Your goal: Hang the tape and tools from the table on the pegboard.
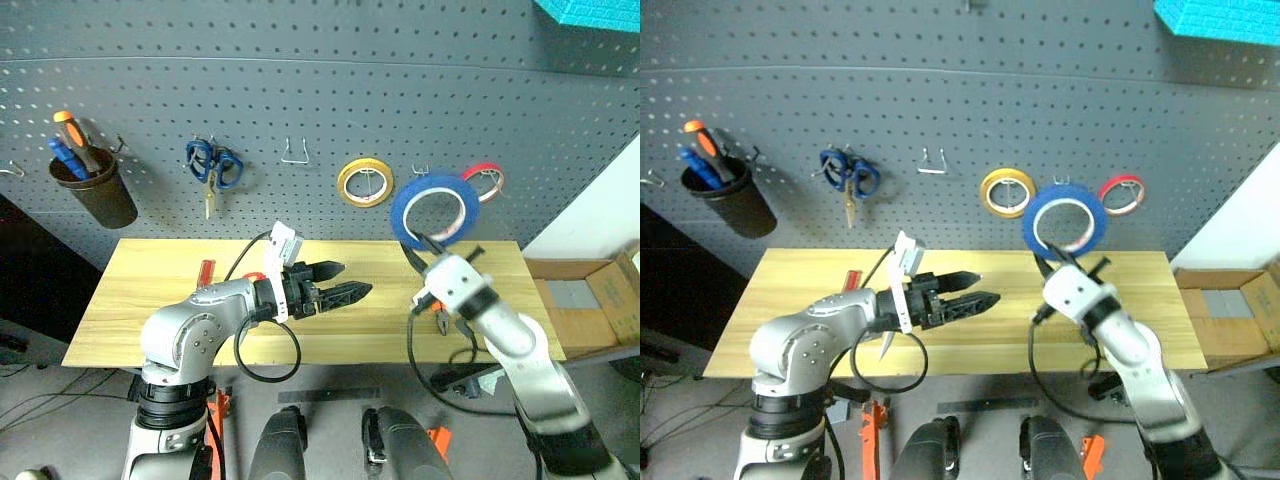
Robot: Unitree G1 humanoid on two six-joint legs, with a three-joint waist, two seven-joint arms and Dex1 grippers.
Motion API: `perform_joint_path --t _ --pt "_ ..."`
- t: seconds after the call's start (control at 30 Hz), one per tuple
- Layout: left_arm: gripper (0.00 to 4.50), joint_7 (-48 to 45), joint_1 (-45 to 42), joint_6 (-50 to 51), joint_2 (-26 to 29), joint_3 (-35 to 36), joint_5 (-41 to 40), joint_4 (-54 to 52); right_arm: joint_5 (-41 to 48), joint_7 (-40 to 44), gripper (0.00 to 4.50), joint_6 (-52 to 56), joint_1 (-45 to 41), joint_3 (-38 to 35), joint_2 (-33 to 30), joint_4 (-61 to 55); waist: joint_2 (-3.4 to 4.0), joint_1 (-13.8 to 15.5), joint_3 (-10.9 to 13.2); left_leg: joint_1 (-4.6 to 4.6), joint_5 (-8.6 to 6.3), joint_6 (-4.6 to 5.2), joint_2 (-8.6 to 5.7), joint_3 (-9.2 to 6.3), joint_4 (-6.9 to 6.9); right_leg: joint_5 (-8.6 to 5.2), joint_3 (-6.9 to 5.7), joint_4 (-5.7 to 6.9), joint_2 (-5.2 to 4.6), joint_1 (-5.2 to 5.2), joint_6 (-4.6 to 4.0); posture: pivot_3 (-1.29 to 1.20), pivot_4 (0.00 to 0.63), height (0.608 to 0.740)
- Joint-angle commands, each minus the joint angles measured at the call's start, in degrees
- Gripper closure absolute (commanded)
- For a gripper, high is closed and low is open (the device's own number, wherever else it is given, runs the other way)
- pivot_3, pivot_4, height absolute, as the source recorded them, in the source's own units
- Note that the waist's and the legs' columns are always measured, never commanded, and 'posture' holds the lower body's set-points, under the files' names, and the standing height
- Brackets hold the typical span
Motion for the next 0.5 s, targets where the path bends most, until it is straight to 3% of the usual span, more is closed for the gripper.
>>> perform_joint_path --t 0.03,0.23,0.5 --pt "0.0 1.0 -2.4 -3.9 -0.9 -2.2 0.1 0.9 2.3 1.0 4.13 -4.9 -5.8 -1.4 0.4 8.5 -0.09 0.3 -0.6 -0.01 0.04 0.05 0.0 0.02 0.0 0.03 0.02 0.0 -0.02 0.02 -0.03 -0.01 0.104 0.74" --pt "0.0 1.6 -5.5 -8.9 -1.1 -4.5 1.2 5.3 14.0 10.6 4.13 -2.0 -11.4 -5.7 0.2 22.9 -0.19 1.0 -1.5 -0.04 0.09 0.11 -0.02 0.21 -0.04 0.21 0.18 0.01 0.03 0.03 0.24 0.0 0.095 0.74" --pt "0.0 2.1 -4.8 -10.7 -0.6 -6.1 1.0 5.5 16.8 15.2 4.13 -0.1 -14.9 -7.6 -1.3 29.5 -0.07 1.0 -1.8 0.0 0.1 0.05 0.14 0.5 -0.05 0.13 0.33 0.3 0.29 -0.1 0.05 0.01 0.104 0.74"
